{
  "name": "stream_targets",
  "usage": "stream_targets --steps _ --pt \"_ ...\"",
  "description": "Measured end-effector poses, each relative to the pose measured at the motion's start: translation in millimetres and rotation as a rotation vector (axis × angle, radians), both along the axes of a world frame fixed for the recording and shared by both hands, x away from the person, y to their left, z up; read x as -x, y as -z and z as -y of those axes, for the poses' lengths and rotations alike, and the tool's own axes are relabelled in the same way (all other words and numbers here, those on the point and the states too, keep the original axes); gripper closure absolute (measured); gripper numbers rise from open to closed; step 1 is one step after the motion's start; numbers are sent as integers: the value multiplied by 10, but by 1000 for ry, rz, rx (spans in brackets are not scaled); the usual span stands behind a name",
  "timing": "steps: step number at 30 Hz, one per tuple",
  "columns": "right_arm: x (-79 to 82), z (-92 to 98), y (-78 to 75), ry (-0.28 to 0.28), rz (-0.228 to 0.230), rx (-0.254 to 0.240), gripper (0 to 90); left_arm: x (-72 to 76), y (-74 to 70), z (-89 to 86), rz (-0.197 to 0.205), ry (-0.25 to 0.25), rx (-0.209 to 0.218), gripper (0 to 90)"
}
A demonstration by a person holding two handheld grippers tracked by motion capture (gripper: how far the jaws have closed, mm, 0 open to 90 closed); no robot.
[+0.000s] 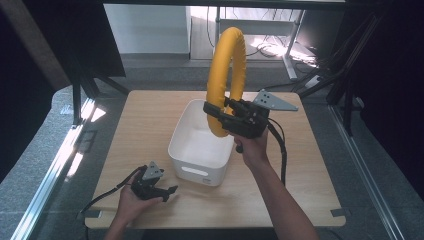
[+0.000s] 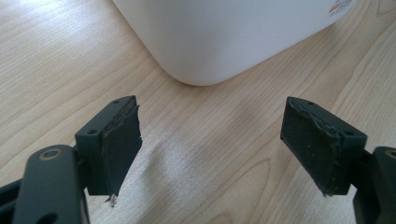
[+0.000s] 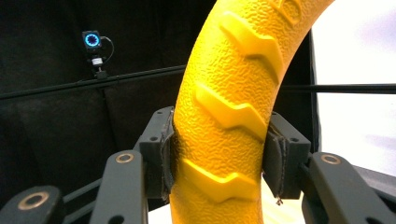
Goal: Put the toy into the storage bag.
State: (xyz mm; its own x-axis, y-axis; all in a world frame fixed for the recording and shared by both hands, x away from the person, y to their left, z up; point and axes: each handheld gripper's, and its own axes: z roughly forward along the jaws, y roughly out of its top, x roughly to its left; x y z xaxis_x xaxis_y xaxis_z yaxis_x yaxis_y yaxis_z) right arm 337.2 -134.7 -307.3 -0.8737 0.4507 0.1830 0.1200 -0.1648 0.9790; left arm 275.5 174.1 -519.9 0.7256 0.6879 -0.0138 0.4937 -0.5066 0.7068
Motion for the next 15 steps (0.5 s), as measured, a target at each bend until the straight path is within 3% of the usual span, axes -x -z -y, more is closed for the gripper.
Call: stream_targets --steps 7,15 --pt "16 -237 104 45 8 22 506 1 2 -2 1 3 -1 202" --pt "34 -344 197 62 15 30 506 3 9 5 1 1 1 201"
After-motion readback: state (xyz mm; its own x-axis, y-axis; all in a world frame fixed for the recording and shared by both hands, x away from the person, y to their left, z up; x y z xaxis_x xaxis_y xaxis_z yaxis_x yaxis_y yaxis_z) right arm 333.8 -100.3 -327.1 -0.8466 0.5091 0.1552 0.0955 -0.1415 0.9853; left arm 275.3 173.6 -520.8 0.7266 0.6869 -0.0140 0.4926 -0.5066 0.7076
